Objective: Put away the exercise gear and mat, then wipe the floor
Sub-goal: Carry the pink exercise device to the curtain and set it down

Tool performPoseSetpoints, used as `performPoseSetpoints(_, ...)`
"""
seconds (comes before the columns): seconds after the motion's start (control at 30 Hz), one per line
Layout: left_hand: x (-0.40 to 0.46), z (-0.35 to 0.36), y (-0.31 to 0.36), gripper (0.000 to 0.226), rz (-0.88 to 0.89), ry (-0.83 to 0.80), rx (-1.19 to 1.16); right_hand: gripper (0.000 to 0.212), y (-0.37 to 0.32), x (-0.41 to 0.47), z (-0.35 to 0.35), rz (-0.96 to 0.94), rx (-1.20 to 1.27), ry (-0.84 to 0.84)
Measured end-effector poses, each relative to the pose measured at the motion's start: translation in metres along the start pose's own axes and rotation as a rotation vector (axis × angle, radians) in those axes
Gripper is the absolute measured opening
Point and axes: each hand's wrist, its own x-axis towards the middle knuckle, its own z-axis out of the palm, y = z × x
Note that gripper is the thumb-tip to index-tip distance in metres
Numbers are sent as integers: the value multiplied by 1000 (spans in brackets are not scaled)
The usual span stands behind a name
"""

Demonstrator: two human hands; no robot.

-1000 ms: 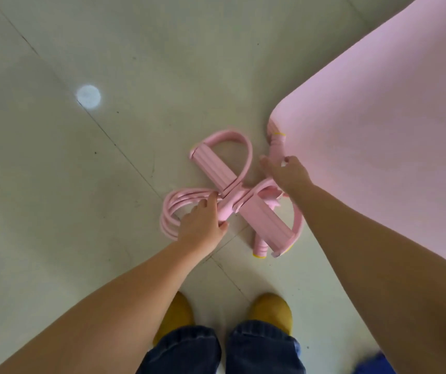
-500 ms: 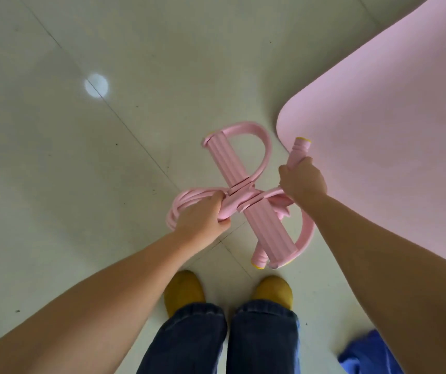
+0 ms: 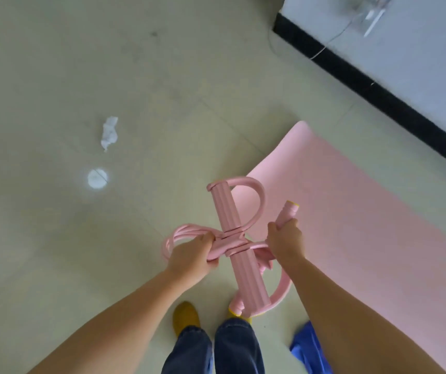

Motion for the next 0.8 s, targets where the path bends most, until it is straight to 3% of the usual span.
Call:
performPoseSetpoints(0.37,-90,-126,160,32,351,20,121,37,38,-147,-200,91,197,250)
performPoseSetpoints(0.5,-112,-138,211,41,610,112,205,37,84,-199,-237,186,225,398)
performPoseSetpoints(0.8,-191,-108,334,30,1013,-47,289,36,220,-325,-284,446,460,681)
